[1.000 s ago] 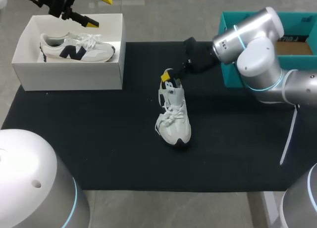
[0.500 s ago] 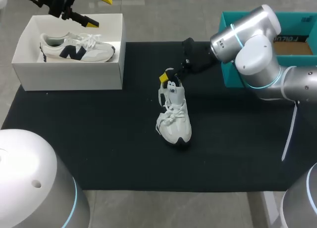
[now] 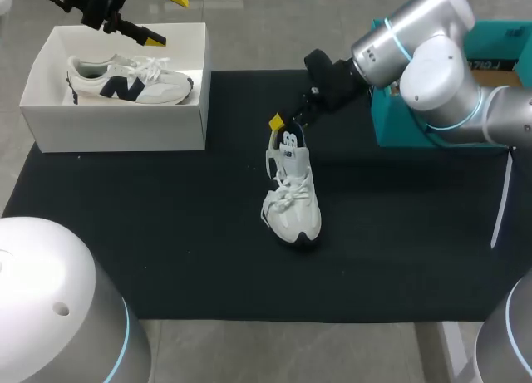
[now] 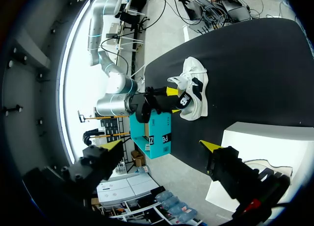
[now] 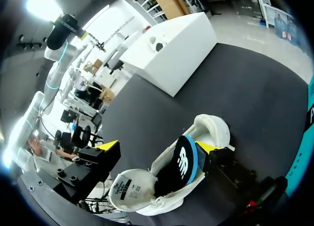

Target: Take the shoe out of the shoebox, open the shoe tongue, remove and reinsert the insole, then place the shoe into the shoebox

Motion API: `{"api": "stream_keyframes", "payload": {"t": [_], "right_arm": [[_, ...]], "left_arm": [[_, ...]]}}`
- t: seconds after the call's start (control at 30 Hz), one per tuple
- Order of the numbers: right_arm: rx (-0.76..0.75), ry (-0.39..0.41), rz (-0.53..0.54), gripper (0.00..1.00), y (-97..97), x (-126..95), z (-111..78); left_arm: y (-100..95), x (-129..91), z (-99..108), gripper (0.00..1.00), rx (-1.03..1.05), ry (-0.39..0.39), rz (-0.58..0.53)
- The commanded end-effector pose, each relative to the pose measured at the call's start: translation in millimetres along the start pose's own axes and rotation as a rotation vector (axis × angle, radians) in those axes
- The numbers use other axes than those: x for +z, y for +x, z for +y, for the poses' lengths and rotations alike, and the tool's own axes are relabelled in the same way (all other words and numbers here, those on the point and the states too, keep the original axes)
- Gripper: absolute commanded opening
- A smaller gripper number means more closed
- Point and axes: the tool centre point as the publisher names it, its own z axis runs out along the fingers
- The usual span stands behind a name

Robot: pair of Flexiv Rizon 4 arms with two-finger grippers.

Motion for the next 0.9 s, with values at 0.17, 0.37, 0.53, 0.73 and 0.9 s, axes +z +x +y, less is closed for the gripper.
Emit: {"api": "stream_keyframes", "payload": {"t": [0.17,0.37,0.53,0.73,0.9], "right_arm": [[-0.019,0.018,0.007,1.0,-0.6,6,9.4],[-0.009,0.021,0.003,1.0,-2.4,4,8.2],[-0.026,0.031,0.021,1.0,-1.1,13,15.3],[-0.034,0.047,0.021,1.0,-2.0,15,17.1],[-0.043,0.056,0.006,1.0,-4.3,10,20.6]], "left_arm": [[0.0,0,1,1.0,0.001,0.001,0.003],[0.0,0,1,1.0,0.001,0.001,0.003],[0.0,0,1,1.0,0.001,0.001,0.003],[0.0,0,1,1.0,0.001,0.001,0.003],[0.0,0,1,1.0,0.001,0.001,0.003]]}}
